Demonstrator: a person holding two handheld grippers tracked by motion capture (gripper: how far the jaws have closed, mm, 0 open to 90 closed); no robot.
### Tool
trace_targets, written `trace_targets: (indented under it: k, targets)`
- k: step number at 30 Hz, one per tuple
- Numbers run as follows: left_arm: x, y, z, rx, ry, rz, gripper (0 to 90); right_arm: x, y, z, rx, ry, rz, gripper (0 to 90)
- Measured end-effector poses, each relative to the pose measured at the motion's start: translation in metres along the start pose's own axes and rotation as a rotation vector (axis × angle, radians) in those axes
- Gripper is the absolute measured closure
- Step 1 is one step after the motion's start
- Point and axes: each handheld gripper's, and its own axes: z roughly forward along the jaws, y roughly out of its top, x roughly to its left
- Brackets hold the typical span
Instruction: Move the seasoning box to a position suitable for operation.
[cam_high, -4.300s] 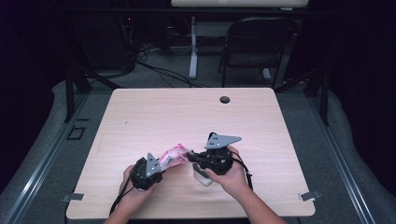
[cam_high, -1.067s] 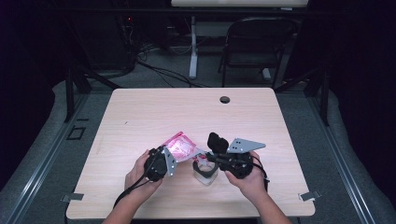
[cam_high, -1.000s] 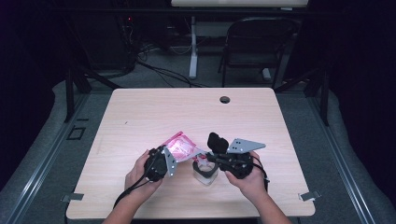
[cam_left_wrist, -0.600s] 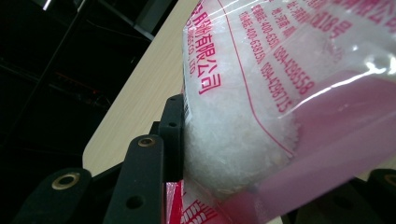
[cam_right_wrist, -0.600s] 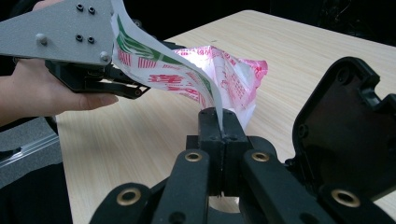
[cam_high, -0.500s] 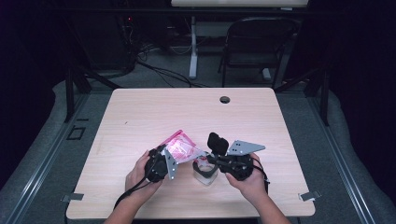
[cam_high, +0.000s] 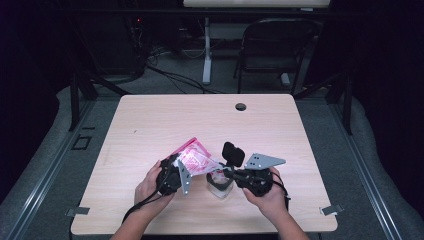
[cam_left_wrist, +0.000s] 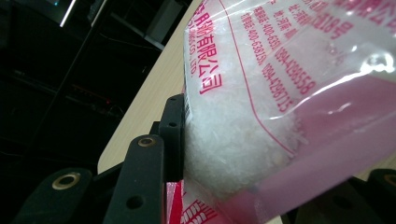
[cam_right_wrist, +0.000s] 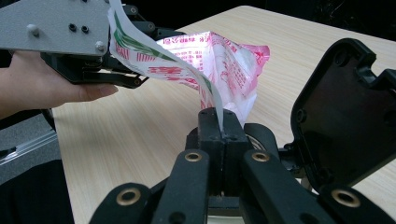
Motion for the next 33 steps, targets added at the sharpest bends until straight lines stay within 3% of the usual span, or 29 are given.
trace_targets:
  k: [33]
  targets:
    - [0.0009, 0.0058, -0.0044, -0.011, 0.096, 0.095, 65.7, -0.0038, -0.0058, 0.0017, 0.018, 0.002, 0.036, 90.0]
